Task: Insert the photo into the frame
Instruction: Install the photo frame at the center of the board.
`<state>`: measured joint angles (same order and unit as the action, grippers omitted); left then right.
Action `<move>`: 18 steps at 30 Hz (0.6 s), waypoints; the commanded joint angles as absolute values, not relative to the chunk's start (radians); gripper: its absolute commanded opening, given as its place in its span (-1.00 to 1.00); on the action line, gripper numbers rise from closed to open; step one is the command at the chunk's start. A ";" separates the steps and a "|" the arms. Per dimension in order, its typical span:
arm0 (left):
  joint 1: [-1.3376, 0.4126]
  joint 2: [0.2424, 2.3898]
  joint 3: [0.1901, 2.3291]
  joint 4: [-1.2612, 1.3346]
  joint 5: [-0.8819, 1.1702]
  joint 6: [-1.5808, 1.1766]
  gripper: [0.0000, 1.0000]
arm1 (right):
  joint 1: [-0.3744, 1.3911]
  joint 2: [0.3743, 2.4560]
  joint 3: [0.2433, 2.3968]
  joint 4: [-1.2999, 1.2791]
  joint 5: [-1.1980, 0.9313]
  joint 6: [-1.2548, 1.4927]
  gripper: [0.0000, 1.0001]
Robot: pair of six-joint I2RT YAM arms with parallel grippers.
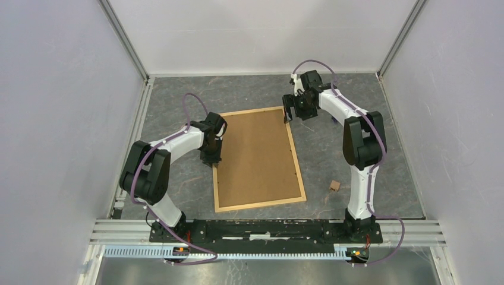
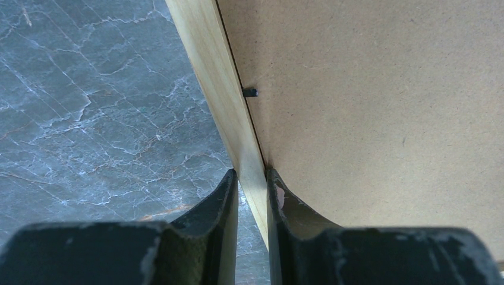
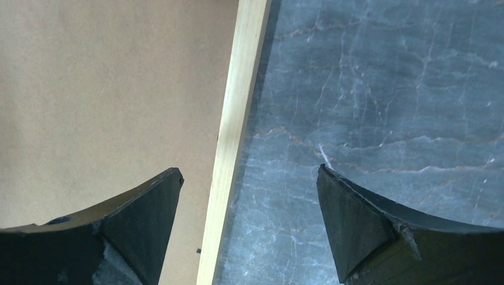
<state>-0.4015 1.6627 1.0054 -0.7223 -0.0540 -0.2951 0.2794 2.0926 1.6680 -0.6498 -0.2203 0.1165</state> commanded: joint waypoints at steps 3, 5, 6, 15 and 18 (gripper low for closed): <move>-0.414 1.678 1.022 -0.777 -0.059 -0.239 -0.96 | 0.252 2.154 1.745 -0.656 -0.241 0.100 0.59; -0.415 1.672 1.014 -0.766 -0.056 -0.244 -0.96 | 0.249 2.167 1.746 -0.651 -0.254 0.101 0.43; -0.414 1.672 1.012 -0.763 -0.052 -0.244 -0.96 | 0.247 2.169 1.742 -0.647 -0.255 0.101 0.37; -0.414 1.677 1.003 -0.753 -0.042 -0.253 -0.96 | 0.248 2.186 1.711 -0.599 -0.311 0.116 0.10; -0.415 1.681 1.004 -0.752 -0.039 -0.252 -0.96 | 0.248 2.191 1.707 -0.594 -0.331 0.123 0.08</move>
